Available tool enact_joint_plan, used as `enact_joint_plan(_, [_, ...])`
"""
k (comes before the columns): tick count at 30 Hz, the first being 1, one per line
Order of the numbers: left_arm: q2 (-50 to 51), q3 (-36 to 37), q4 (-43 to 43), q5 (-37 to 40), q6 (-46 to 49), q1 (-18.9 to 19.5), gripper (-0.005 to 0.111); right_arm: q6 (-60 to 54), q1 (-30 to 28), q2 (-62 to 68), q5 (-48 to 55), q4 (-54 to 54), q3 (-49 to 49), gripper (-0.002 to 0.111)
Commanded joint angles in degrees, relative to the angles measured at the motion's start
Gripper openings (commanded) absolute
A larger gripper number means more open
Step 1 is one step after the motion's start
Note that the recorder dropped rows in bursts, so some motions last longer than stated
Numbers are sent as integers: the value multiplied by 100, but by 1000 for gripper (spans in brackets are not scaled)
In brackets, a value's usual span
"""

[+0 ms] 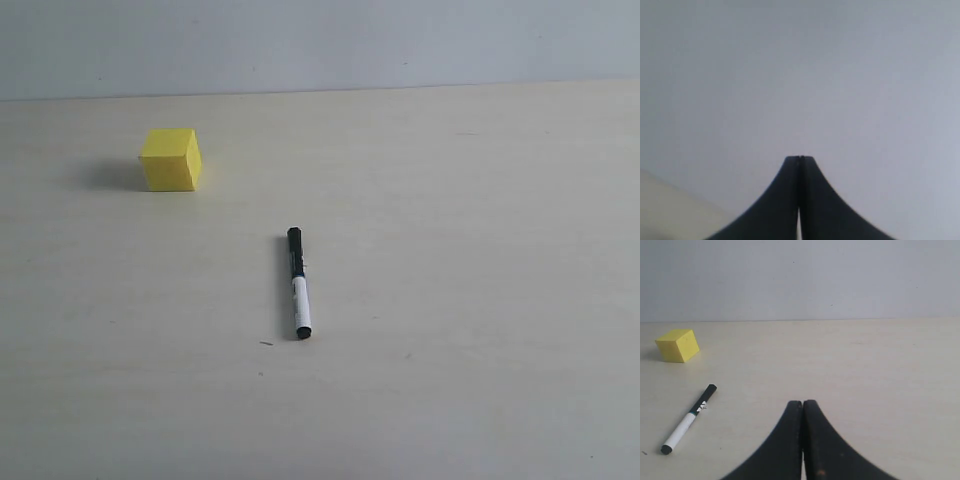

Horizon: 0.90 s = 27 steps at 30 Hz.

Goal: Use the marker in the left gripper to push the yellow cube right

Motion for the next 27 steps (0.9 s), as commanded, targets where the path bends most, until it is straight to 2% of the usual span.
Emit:
enact_joint_plan(1, [-30, -328, 403, -1505, -741, -33, 0, -14, 7, -30, -29, -3, 25, 0])
enact_joint_plan(3, [342, -955, 583, -1366, -727, -33, 0, -14, 7, -30, -29, -3, 25, 0])
enact_joint_plan(4, [939, -1668, 683, -1180, -424, -33, 0, -14, 7, -30, -29, -3, 25, 0])
enact_joint_plan(6, [1732, -2314, 683, -958, -73, -33, 0, -14, 7, -30, -29, -3, 25, 0])
enact_joint_plan(8, [2733, -3067, 683, -337, 238, -33, 0, -14, 7, -30, -29, -3, 25, 0])
enact_joint_plan(9, [3799, -3847, 683, 749, 563, -33, 0, -14, 7, -30, -29, -3, 25, 0])
enact_joint_plan(12, [5468, -4943, 699, 2722, 779, 32, 0, -14, 7, -30, -29, -3, 25, 0])
enact_joint_plan(17, [7742, -6465, 740, 5345, 754, -7, 0, -14, 7, -30, -29, -3, 25, 0])
enact_joint_plan(19, [8537, -6911, 774, 6238, 727, -198, 0, -14, 7, -30, -29, -3, 25, 0])
enact_joint_plan(21, [9179, -7264, 1002, 6782, 673, -556, 0, -14, 7, -30, -29, -3, 25, 0])
enact_joint_plan(27, [10322, -7754, 2648, 7178, -1234, -2007, 0, -14, 7, -30, -29, -3, 25, 0])
